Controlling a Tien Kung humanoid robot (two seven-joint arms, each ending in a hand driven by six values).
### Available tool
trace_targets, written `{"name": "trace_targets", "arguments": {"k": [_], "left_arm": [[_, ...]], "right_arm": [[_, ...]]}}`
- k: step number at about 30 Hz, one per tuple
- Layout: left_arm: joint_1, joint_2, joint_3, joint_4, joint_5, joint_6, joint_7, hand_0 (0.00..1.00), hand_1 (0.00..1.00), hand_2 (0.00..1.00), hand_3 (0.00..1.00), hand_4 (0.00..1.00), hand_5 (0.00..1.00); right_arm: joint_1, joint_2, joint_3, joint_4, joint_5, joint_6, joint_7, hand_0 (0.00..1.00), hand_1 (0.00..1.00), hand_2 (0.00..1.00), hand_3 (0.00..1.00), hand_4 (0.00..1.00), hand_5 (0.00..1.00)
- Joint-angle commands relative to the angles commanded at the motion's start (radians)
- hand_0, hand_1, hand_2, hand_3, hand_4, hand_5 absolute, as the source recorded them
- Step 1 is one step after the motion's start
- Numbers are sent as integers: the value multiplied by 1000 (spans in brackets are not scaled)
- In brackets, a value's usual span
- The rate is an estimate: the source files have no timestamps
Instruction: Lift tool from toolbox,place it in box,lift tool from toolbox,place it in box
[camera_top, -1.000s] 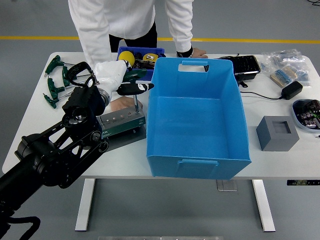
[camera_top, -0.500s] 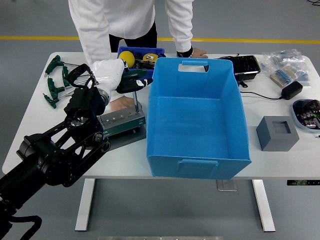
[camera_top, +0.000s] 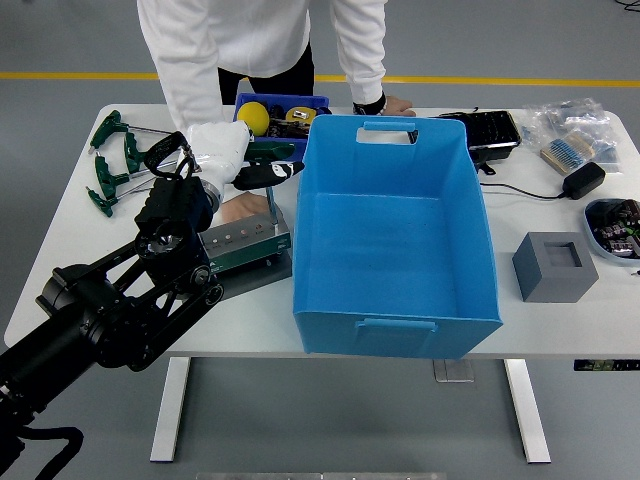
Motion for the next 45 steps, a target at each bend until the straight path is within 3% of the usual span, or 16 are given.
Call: {"name": "trace_targets", "arguments": {"k": [14, 21, 23, 28, 29, 34, 35, 45], "left_arm": [[-4, -11, 12, 40, 0, 5, 0, 151, 108, 198, 280, 998, 998], [-2, -11, 23, 42, 0, 45, 0, 117, 81, 165, 245, 998, 998], [-3, -11, 25, 42, 0, 46, 0, 79, 37, 125, 202, 998, 973], [-4, -11, 29, 53, 0, 56, 0, 79, 37, 125, 202, 998, 973], [-4, -12, 30, 56, 0, 61, 0, 55, 2, 85, 170, 998, 885], [-6, -11, 29, 76, 0, 87, 0, 55, 2, 85, 170, 998, 885], [-7, -10, 29, 80, -1, 90, 0, 54, 2, 62, 152, 998, 776], [-16, 5, 26, 86, -34, 126, 0, 50, 2, 62, 144, 998, 749]], "right_arm": [[0, -1, 0, 0, -3, 0, 0, 707, 680, 737, 625, 887, 775], [-2, 0, 4, 0, -9, 0, -2, 707, 679, 737, 625, 887, 774], [-3, 0, 5, 0, -11, 0, -2, 707, 679, 737, 626, 887, 774], [-3, -1, 4, 1, -9, 0, -2, 707, 679, 737, 626, 887, 774], [-2, -1, 3, 1, -8, 1, -2, 705, 679, 737, 625, 887, 773], [-1, -1, 1, 1, -5, 0, -1, 705, 679, 737, 625, 887, 773], [0, -1, 1, 1, -4, 0, 0, 704, 679, 738, 625, 887, 773], [-1, 1, -4, 1, 8, 0, 3, 706, 679, 737, 625, 887, 773]]}}
